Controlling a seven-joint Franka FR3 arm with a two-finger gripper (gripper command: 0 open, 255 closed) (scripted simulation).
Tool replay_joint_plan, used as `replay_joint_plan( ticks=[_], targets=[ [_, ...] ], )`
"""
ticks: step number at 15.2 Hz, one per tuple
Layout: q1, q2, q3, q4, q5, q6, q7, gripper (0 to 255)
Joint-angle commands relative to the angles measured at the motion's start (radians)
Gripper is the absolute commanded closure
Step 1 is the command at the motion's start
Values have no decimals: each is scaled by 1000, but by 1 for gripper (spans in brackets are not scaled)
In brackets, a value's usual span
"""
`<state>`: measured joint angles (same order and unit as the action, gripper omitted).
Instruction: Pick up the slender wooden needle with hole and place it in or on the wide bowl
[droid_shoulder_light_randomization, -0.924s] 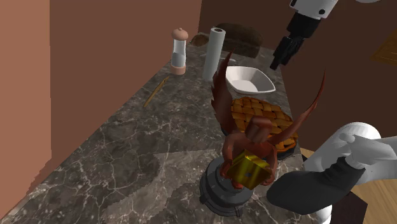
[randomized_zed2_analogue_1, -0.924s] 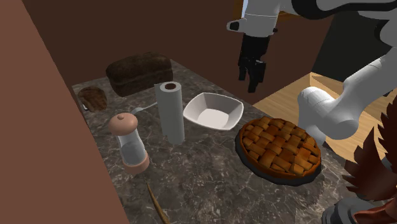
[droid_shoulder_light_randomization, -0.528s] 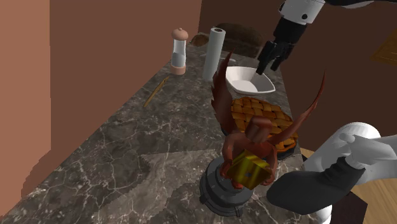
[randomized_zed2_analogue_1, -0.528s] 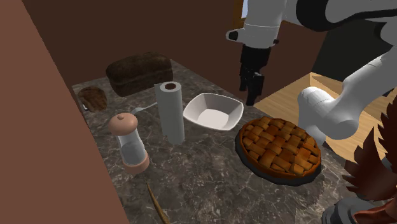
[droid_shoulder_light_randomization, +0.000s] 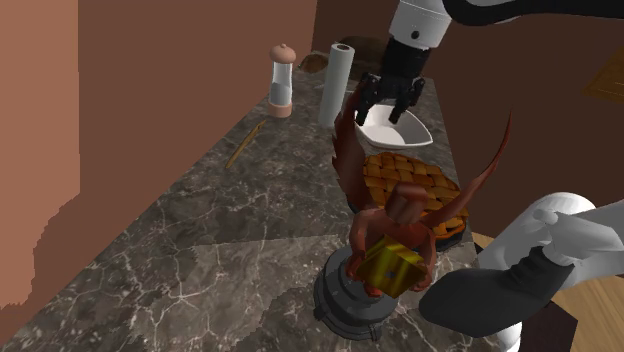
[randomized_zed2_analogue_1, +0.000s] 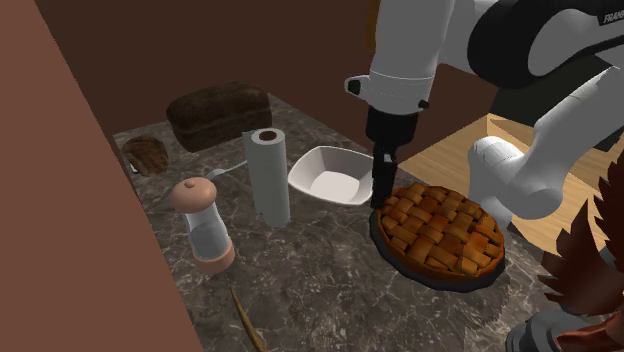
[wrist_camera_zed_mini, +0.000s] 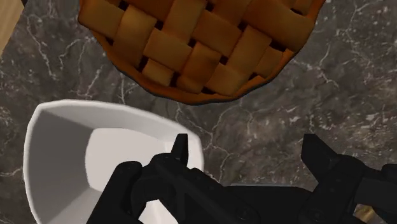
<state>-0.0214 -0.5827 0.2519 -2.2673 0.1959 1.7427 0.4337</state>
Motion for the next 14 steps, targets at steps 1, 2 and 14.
replay_joint_plan(
  ticks=[1,2,14],
  targets=[
    [-6,51,52,27,17,30,100,0],
    [-10,81,76,45,20,44,145,0],
    [-53,548,310,384,-120,167,728,0]
  ],
)
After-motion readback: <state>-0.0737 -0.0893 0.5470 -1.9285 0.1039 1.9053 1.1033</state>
